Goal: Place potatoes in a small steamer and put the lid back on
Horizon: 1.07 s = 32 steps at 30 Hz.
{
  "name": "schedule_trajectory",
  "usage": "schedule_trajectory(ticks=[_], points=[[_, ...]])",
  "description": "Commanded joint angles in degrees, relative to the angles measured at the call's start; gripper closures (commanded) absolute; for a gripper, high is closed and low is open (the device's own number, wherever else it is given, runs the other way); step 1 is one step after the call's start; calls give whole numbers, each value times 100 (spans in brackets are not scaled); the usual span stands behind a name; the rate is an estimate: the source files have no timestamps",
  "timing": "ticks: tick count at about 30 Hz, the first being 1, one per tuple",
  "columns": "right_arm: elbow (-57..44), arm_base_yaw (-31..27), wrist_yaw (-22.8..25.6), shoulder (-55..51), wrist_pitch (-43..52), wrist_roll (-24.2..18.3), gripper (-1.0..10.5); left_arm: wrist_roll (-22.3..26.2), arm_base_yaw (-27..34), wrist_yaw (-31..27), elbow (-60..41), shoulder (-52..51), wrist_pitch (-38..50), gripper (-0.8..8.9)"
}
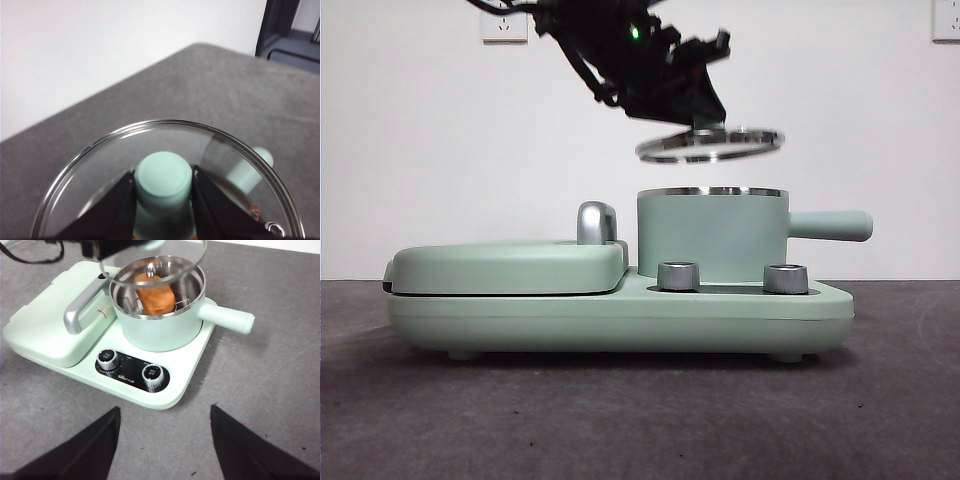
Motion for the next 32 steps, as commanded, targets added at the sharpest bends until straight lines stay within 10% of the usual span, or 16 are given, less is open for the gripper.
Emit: schedule_trajectory(ticks=[1,32], points=[[33,24,37,17,20,68,671,188,-52,9,203,168,177,804],[33,24,203,17,11,68,671,229,-94,103,201,511,17,805]])
